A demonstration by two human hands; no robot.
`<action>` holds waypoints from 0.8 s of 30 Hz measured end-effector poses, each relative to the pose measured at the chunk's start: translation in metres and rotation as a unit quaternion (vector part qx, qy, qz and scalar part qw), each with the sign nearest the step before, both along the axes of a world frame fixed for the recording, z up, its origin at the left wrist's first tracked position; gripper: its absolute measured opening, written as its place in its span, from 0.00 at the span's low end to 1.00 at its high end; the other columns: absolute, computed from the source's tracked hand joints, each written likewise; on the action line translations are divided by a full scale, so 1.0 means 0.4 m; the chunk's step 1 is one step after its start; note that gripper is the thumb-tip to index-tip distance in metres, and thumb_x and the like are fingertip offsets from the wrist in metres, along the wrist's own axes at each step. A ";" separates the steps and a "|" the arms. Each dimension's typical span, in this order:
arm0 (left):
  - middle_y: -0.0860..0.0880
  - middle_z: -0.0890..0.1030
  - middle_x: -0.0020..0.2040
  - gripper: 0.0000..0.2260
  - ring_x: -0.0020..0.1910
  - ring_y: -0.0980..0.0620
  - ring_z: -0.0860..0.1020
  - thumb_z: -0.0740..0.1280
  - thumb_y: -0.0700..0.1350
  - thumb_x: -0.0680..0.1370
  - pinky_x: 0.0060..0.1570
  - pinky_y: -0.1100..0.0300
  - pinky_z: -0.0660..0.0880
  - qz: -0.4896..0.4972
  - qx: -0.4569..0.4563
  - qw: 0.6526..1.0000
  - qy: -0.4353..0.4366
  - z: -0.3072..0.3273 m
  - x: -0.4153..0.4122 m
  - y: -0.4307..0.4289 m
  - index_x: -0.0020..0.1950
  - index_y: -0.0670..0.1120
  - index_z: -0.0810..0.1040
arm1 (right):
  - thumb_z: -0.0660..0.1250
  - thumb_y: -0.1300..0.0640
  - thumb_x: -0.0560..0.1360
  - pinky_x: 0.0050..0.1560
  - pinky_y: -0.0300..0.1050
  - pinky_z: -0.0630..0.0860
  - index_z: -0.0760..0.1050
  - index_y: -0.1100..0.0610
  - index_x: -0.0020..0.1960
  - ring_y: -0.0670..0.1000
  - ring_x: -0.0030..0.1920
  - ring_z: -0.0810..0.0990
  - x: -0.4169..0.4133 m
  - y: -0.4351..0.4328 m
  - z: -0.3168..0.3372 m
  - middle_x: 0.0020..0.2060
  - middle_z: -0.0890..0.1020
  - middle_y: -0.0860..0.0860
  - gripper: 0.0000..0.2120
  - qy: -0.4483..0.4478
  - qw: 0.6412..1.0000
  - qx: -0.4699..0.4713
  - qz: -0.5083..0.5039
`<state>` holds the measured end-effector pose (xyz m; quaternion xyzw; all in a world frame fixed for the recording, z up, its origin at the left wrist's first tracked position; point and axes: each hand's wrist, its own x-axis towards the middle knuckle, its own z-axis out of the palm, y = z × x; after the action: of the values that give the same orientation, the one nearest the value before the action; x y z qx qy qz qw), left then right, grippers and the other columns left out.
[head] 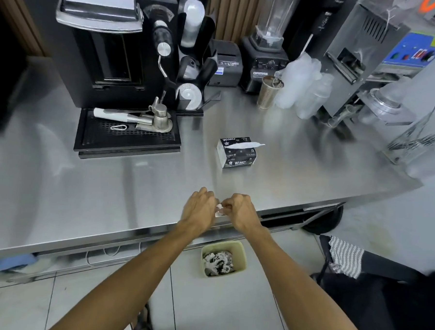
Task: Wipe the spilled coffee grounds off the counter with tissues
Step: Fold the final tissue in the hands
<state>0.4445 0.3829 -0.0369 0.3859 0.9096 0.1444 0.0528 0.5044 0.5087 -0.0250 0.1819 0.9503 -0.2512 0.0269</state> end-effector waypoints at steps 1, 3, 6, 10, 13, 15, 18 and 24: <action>0.48 0.80 0.48 0.08 0.52 0.48 0.72 0.64 0.44 0.79 0.51 0.56 0.70 0.001 0.005 1.000 0.001 0.005 0.013 0.010 0.52 0.47 0.82 | 0.73 0.61 0.72 0.33 0.36 0.66 0.82 0.64 0.40 0.49 0.30 0.74 0.017 0.013 0.004 0.28 0.76 0.49 0.06 0.003 1.000 -0.004 0.004; 0.47 0.79 0.49 0.09 0.52 0.48 0.72 0.63 0.44 0.80 0.50 0.56 0.71 0.005 0.028 1.000 -0.010 0.007 0.049 0.028 0.53 0.47 0.82 | 0.74 0.61 0.72 0.33 0.30 0.65 0.83 0.63 0.45 0.47 0.32 0.76 0.053 0.042 0.005 0.34 0.81 0.53 0.05 0.018 1.000 -0.009 0.003; 0.45 0.77 0.50 0.08 0.51 0.46 0.73 0.63 0.42 0.80 0.48 0.54 0.73 0.019 0.093 0.995 -0.038 0.013 0.118 0.059 0.55 0.44 0.80 | 0.75 0.60 0.71 0.36 0.28 0.72 0.84 0.61 0.49 0.44 0.34 0.78 0.119 0.088 0.005 0.40 0.84 0.54 0.08 0.046 0.999 -0.024 -0.016; 0.43 0.76 0.57 0.09 0.56 0.44 0.74 0.62 0.42 0.81 0.54 0.52 0.72 0.026 0.146 0.986 -0.075 -0.002 0.209 0.102 0.59 0.40 0.76 | 0.75 0.59 0.71 0.46 0.39 0.80 0.84 0.59 0.51 0.46 0.39 0.83 0.214 0.132 -0.018 0.42 0.86 0.53 0.09 0.069 0.995 -0.045 -0.052; 0.45 0.77 0.57 0.09 0.57 0.47 0.74 0.62 0.42 0.81 0.54 0.59 0.69 0.014 0.161 0.983 -0.092 -0.049 0.266 0.129 0.58 0.42 0.78 | 0.74 0.62 0.72 0.45 0.35 0.76 0.85 0.59 0.51 0.44 0.40 0.80 0.273 0.152 -0.044 0.43 0.86 0.53 0.08 0.067 0.995 -0.046 -0.060; 0.46 0.78 0.53 0.07 0.52 0.48 0.76 0.64 0.41 0.80 0.50 0.60 0.70 0.027 0.163 0.979 -0.117 -0.072 0.291 0.141 0.55 0.42 0.79 | 0.73 0.63 0.72 0.46 0.39 0.79 0.85 0.58 0.51 0.45 0.41 0.81 0.305 0.162 -0.068 0.44 0.86 0.52 0.09 0.064 0.995 -0.052 -0.063; 0.47 0.82 0.49 0.07 0.47 0.48 0.78 0.67 0.40 0.79 0.47 0.57 0.75 0.027 0.162 0.976 -0.143 -0.111 0.307 0.159 0.53 0.43 0.84 | 0.72 0.64 0.73 0.48 0.42 0.80 0.84 0.59 0.52 0.48 0.42 0.82 0.335 0.170 -0.094 0.45 0.85 0.54 0.09 0.054 0.994 -0.054 -0.078; 0.50 0.82 0.52 0.10 0.48 0.52 0.76 0.68 0.46 0.78 0.47 0.59 0.74 0.035 0.148 0.979 -0.137 -0.157 0.309 0.158 0.58 0.47 0.83 | 0.72 0.62 0.73 0.44 0.39 0.76 0.84 0.57 0.52 0.50 0.40 0.81 0.344 0.163 -0.144 0.44 0.84 0.54 0.08 0.065 0.994 -0.024 -0.087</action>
<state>0.5682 0.4461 -0.0997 0.3335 0.8753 0.3311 0.1138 0.6421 0.5737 -0.0827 0.2467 0.9243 -0.2864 -0.0528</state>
